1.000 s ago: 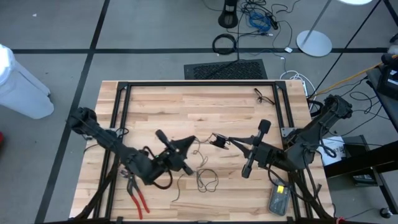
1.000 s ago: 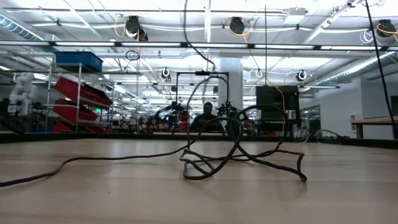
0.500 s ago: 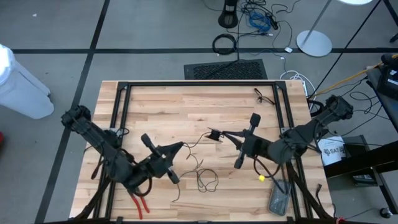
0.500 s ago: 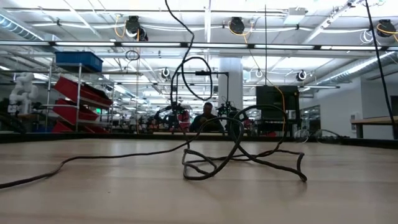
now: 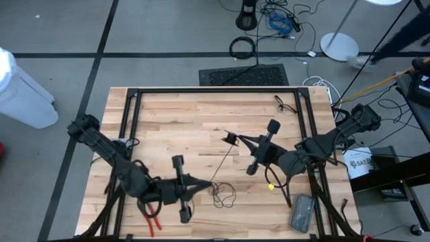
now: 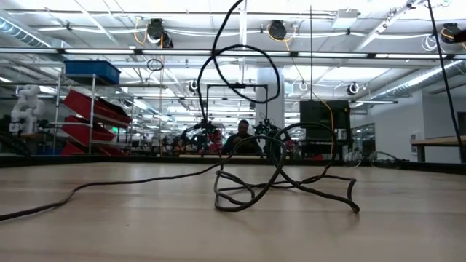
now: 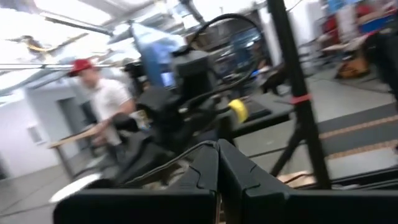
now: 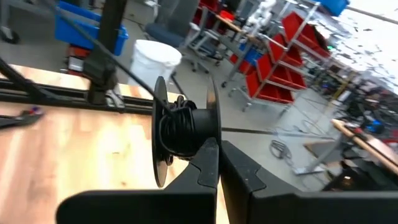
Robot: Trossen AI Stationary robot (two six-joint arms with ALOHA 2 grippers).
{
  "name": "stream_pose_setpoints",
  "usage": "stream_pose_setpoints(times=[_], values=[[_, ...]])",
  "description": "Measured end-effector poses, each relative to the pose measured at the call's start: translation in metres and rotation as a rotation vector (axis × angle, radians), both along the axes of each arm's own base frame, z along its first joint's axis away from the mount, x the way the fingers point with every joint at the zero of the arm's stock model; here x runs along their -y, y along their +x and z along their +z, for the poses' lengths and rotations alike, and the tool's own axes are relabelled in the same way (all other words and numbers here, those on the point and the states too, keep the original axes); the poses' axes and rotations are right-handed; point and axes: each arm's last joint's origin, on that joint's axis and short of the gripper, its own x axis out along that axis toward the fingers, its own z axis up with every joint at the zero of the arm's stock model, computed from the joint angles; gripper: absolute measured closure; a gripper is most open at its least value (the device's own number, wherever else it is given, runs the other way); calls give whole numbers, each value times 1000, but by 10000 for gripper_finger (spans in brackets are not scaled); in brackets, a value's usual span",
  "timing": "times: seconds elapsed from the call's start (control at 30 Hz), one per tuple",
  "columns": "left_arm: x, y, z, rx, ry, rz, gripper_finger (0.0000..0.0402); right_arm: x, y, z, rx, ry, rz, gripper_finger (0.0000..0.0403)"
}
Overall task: Coil cords
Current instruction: Uncoil the black wire from the black spool
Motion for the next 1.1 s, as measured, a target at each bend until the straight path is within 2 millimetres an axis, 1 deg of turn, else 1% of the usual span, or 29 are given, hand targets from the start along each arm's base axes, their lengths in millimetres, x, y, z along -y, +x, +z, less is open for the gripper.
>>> stream_pose_setpoints(times=[0.13, 0.27, 0.5, 0.67, 0.83, 0.97, 1.1], values=[[-1, 14, -11, -17, 37, -50, 399, 0, -1, 1, 8, -11, -37, 403], [-3, 32, -29, -60, 74, -91, 399, 0, -1, 2, 24, -6, -48, 403], [-11, 63, -59, -110, 90, -243, 399, -3, -2, 5, 50, 8, -35, 403], [-21, 79, -75, -159, 102, -220, 399, -9, -5, 7, 65, 17, -12, 403], [-33, 90, -93, -273, 142, -183, 399, -16, -10, 19, 103, 27, 30, 403], [-45, 94, -101, -349, 156, -153, 399, -24, -15, 26, 117, 35, 66, 403], [-53, 96, -103, -395, 168, -131, 399, -30, -20, 34, 123, 30, 97, 403]])
